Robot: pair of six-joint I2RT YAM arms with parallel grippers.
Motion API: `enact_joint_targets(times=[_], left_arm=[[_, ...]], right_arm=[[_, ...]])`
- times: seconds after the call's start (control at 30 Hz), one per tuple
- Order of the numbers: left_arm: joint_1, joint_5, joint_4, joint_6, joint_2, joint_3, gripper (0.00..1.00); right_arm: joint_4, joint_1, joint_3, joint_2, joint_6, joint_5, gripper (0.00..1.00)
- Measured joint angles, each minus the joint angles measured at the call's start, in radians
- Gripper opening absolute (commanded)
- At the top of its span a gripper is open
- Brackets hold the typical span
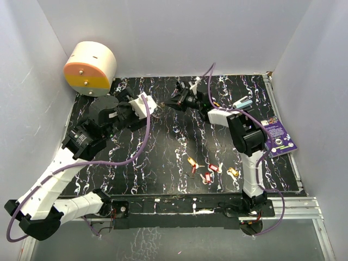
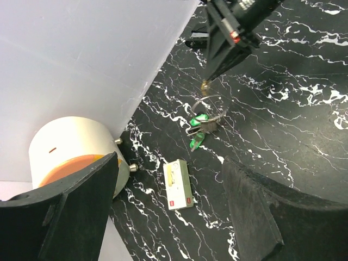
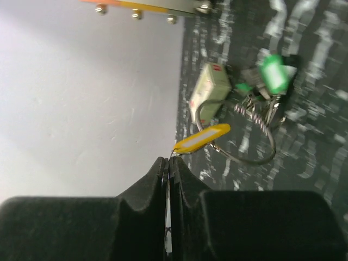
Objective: Put the keys on the keyring
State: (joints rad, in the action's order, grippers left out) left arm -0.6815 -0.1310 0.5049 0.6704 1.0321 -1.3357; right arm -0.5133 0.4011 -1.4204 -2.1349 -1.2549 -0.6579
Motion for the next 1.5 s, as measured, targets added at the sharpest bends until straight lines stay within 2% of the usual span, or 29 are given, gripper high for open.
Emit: enact_joint_targets(times=[0.13,0.3,0.5,0.63,0.77,0.9,0.97,1.07,1.17,1.23,1.27,1.3,1.33,1.37,1.5], left_arm=[[0.000,0.000,-0.004,-0.009,0.002,0.014,0.76],[0.000,0.000,-0.026,-0.025,0.002,0.021,0.76],[0.000,0.000,-0.040,-0.047,-0.001,0.060,0.76],[0.000,0.003,-0.042,-0.060,-0.002,0.063,0.76],[0.000,0.008,-0.048,-0.066,-0.002,0.063,0.77],[0.000,0.008,-0.054,-0.072,-0.002,0.064,0.77],[0.003,0.008,-0.057,-0.078,-0.002,0.068,0.77],[0.006,0.007,-0.059,-0.083,-0.001,0.074,0.77],[0.006,0.006,-0.063,-0.088,0.005,0.075,0.79],[0.007,0.002,-0.066,-0.090,0.010,0.075,0.84],[0.010,0.000,-0.069,-0.092,0.013,0.075,0.90],[0.013,-0.005,-0.076,-0.097,0.017,0.075,0.96],[0.016,-0.013,-0.084,-0.104,0.022,0.075,0.97],[0.024,-0.021,-0.093,-0.113,0.027,0.075,0.97],[0.089,-0.060,-0.120,-0.178,0.056,0.075,0.97]], right_arm=[[-0.065,-0.047,0.139,-0.014,-0.034,-0.005,0.08],[-0.076,-0.088,0.202,-0.010,-0.023,-0.014,0.08],[-0.061,-0.101,0.328,0.085,0.028,-0.006,0.08],[-0.005,-0.110,0.394,0.169,0.084,0.019,0.09],[0.074,-0.124,0.458,0.260,0.145,0.073,0.27],[0.184,-0.154,0.481,0.335,0.213,0.143,0.26],[0.250,-0.182,0.490,0.379,0.245,0.185,0.18],[0.308,-0.243,0.520,0.456,0.285,0.236,0.18],[0.369,-0.307,0.541,0.527,0.322,0.280,0.29],[0.403,-0.332,0.541,0.561,0.355,0.305,0.37],[0.415,-0.333,0.541,0.578,0.370,0.312,0.45],[0.431,-0.330,0.541,0.599,0.398,0.320,0.66],[0.443,-0.323,0.542,0.619,0.423,0.323,0.83],[0.454,-0.315,0.542,0.642,0.451,0.327,0.96],[0.499,-0.289,0.551,0.734,0.573,0.355,0.98]])
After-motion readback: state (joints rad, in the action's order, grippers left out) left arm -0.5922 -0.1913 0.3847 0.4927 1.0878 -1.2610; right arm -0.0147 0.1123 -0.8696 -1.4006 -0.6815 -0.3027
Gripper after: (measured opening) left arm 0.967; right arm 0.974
